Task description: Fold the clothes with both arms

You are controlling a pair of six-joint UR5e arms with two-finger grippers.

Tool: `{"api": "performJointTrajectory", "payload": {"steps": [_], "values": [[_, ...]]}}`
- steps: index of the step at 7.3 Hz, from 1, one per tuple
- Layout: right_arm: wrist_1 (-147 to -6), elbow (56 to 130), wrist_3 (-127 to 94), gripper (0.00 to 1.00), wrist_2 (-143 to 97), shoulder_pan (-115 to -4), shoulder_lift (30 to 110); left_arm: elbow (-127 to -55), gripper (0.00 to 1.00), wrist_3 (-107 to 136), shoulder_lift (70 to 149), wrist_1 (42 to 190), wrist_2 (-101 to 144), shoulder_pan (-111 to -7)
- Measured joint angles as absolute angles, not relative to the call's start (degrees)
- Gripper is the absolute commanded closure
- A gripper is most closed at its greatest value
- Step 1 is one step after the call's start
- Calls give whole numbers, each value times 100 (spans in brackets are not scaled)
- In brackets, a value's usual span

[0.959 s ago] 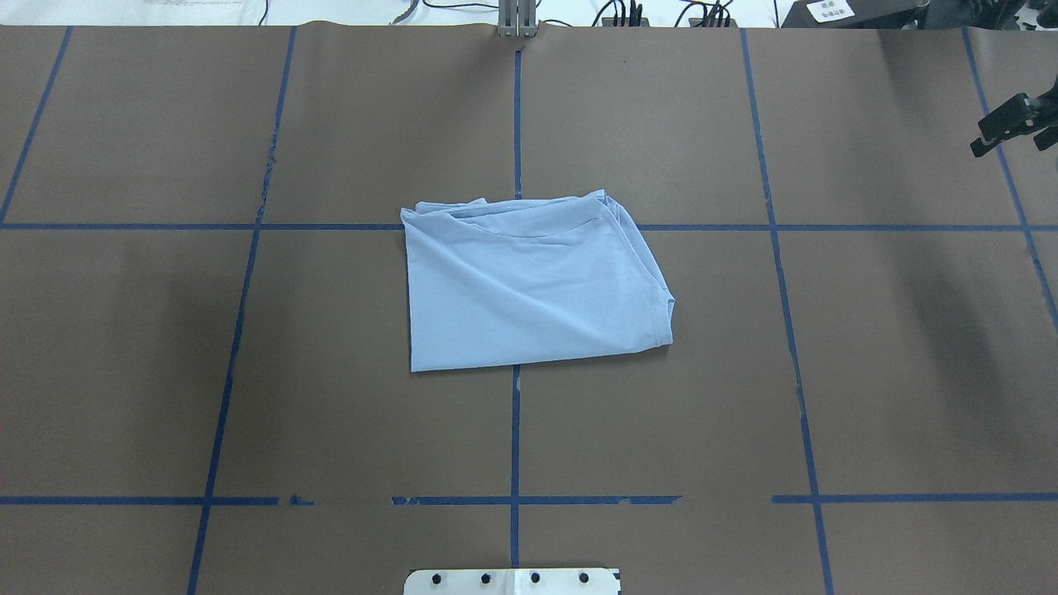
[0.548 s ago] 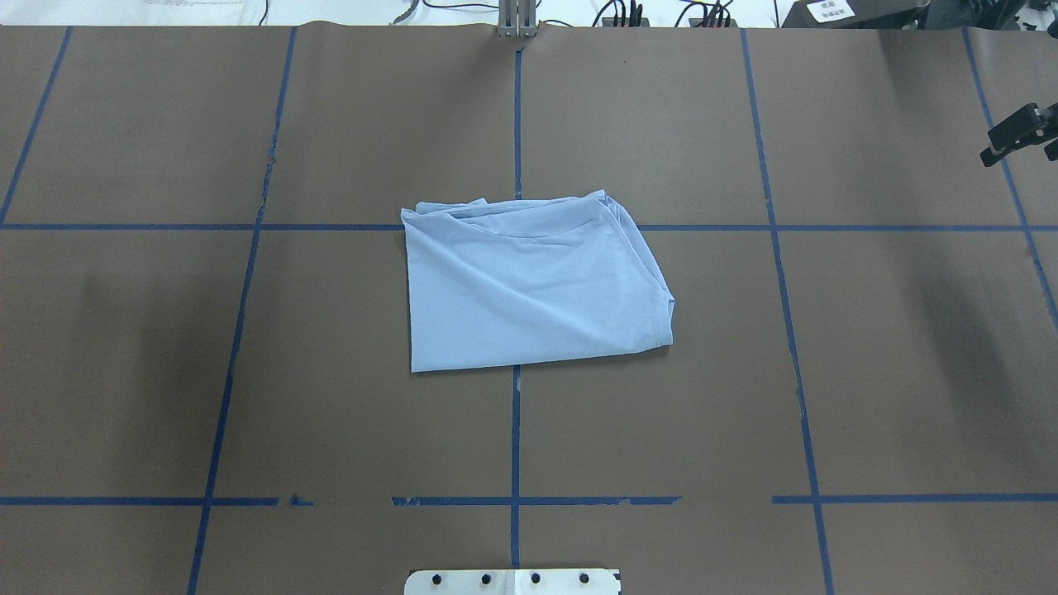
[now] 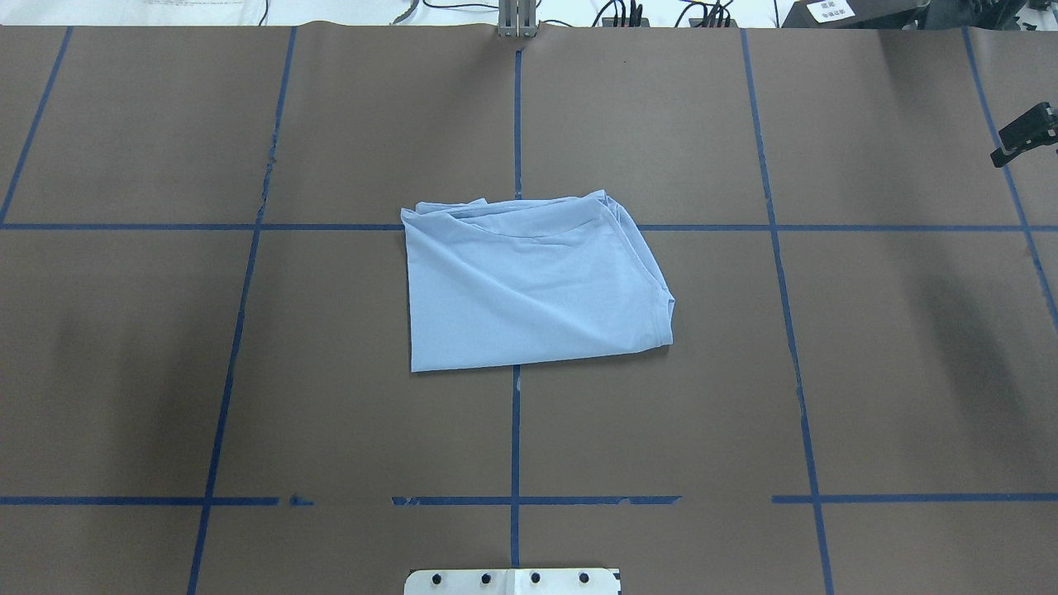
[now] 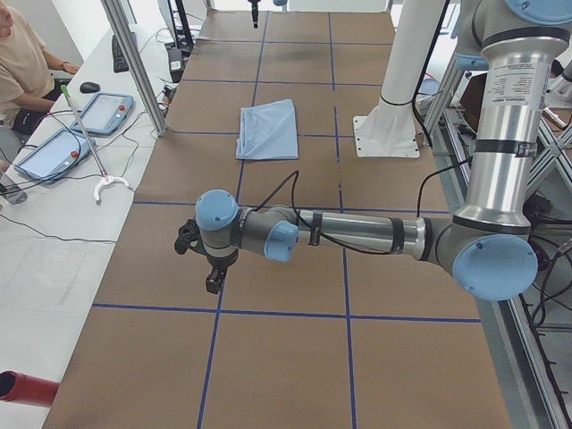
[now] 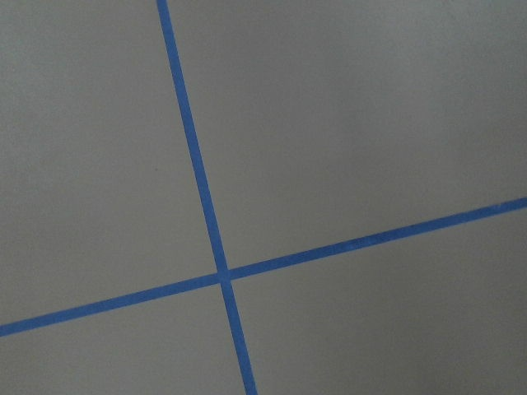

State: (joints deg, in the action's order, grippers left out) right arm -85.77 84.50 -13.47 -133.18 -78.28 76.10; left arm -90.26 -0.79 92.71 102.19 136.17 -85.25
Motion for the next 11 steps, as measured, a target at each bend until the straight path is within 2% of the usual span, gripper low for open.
{"api": "performJointTrajectory", "payload": {"steps": [3, 11], "values": [[-8769, 8991, -1349, 0, -13281, -7856, 8015, -9103, 0, 256, 9185, 10291, 13610, -8517], [-8763, 9025, -1350, 0, -13264, -7849, 8127, -9133, 0, 308, 9256, 10278, 13655, -8482]]}}
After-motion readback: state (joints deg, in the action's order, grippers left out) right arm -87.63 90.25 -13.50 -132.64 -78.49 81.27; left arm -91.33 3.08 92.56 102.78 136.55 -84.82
